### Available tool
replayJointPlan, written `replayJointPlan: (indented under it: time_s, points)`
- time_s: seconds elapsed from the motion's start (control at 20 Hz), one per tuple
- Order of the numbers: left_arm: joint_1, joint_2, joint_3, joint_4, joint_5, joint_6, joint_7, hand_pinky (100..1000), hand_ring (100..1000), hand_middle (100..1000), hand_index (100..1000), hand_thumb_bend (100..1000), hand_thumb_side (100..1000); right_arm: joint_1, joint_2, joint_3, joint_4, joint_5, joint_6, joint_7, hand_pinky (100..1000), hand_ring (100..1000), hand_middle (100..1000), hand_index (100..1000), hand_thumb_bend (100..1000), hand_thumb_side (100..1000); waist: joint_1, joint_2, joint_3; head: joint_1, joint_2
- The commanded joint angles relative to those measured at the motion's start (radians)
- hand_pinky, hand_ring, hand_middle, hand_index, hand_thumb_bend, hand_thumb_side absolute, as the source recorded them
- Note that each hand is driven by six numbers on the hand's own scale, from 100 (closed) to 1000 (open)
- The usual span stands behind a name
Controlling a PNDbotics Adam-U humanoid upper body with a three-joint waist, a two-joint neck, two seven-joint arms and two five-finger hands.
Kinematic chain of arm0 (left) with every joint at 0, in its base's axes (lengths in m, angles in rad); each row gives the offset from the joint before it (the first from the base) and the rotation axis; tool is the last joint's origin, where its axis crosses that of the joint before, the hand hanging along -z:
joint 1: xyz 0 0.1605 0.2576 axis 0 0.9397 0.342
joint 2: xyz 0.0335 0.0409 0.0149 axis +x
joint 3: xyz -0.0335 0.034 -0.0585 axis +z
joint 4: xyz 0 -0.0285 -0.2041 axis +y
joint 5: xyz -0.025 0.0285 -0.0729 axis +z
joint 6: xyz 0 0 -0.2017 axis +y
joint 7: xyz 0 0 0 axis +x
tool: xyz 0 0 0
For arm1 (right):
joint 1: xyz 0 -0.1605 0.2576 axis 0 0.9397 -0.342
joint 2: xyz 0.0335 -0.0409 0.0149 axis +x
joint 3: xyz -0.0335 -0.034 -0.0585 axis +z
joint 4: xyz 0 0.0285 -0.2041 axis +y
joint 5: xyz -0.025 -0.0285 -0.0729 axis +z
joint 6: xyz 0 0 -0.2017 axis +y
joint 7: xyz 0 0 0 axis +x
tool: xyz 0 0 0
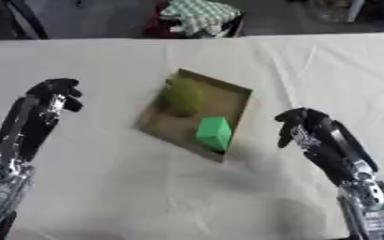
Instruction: Pick up objects on the table and place them in the box.
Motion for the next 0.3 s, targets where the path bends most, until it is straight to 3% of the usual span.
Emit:
replayJointPlan:
  time_s: [0.05,0.3]
  points:
    - [-0.004,0.001,0.003,-0.003,-0.002,-0.005,-0.006,593,543,559,740,100,760,-0.007,-0.008,-0.004,-0.011,-0.004,-0.001,-0.006,455,438,437,649,100,631,-0.001,-0.013,-0.001,-0.002,0.005]
    - [0.004,-0.009,-0.001,0.007,0.006,-0.005,-0.007,588,537,553,735,100,775,-0.008,-0.008,-0.001,-0.011,-0.004,0.0,-0.005,455,438,437,649,100,631,0.0,-0.013,0.0,0.0,0.005]
